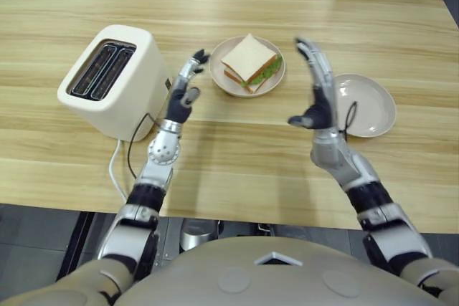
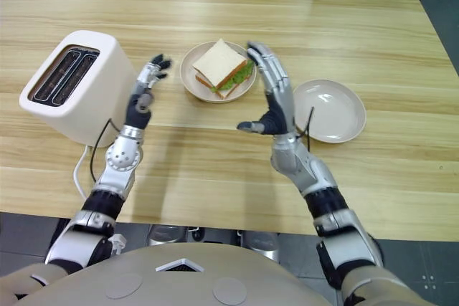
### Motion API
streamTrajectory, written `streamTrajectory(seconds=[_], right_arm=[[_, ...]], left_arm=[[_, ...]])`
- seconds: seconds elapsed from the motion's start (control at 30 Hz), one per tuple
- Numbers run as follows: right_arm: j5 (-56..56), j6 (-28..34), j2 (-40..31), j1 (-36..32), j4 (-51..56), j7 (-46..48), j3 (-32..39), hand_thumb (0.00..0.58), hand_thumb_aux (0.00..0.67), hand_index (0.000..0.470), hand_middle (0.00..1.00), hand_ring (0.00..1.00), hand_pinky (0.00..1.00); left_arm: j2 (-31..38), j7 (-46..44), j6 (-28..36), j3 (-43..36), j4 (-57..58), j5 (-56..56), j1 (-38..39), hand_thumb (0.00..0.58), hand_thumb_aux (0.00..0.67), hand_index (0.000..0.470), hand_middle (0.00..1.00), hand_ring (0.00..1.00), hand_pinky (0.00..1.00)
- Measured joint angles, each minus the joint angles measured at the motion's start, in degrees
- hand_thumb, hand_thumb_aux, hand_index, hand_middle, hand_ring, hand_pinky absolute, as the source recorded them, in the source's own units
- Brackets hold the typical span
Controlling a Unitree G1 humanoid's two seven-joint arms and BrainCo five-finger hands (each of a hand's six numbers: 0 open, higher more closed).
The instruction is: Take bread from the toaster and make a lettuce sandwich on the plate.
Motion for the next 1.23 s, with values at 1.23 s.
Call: streamTrajectory(seconds=[1.23], right_arm=[[9.84, -0.30, 6.80, -1.47, 4.90, 17.48, -5.92, 0.000, 0.000, 0.000, 0.00, 0.00, 0.00]], left_arm=[[-6.27, 6.22, 9.74, 2.21, -0.81, 13.97, 1.26, 0.000, 0.000, 0.000, 0.00, 0.00, 0.00]])
